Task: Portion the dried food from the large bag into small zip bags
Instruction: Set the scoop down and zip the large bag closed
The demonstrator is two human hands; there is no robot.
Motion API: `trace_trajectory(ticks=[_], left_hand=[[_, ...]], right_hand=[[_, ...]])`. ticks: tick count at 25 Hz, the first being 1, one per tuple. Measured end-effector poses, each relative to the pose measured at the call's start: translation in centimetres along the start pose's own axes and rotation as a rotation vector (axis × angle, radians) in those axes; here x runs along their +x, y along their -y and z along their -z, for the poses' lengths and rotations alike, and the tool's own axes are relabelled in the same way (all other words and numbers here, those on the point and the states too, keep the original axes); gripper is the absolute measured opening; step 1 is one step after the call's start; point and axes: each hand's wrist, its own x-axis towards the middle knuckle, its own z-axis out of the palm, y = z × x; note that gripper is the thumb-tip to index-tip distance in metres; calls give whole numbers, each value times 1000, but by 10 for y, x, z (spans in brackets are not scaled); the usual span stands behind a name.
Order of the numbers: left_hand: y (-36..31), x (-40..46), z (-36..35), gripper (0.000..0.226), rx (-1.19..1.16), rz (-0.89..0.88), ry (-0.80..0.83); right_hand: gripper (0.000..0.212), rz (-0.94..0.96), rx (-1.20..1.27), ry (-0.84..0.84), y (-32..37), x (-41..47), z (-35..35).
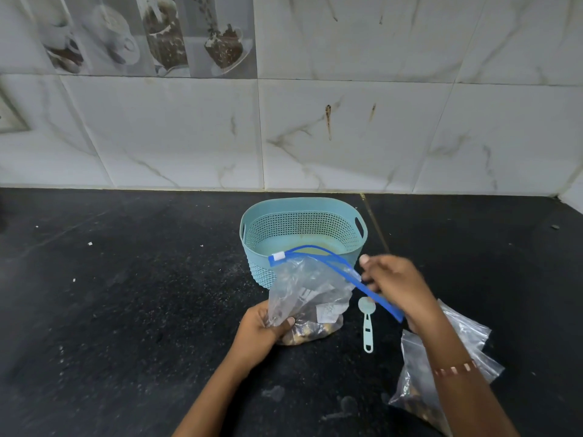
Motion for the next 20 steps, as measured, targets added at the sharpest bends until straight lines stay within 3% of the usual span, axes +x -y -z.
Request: trace_trajectory(ticks=[3,9,13,18,20], left_hand=[[2,-1,0,18,-5,4,-12],[0,-1,0,18,35,-16,-14],[-4,-3,-1,18,41,-39,30],[-4,-2,3,23,-33,-27,23],[-5,-1,2,24,-29,-28,30]], right_hand=[[26,-203,146,205,-6,0,-12],[11,-35,234,138,14,1,-1],[9,112,113,4,27,3,6],[12,65,-132,249,27,-8,-4],[7,93,-117,201,30,-8,5]])
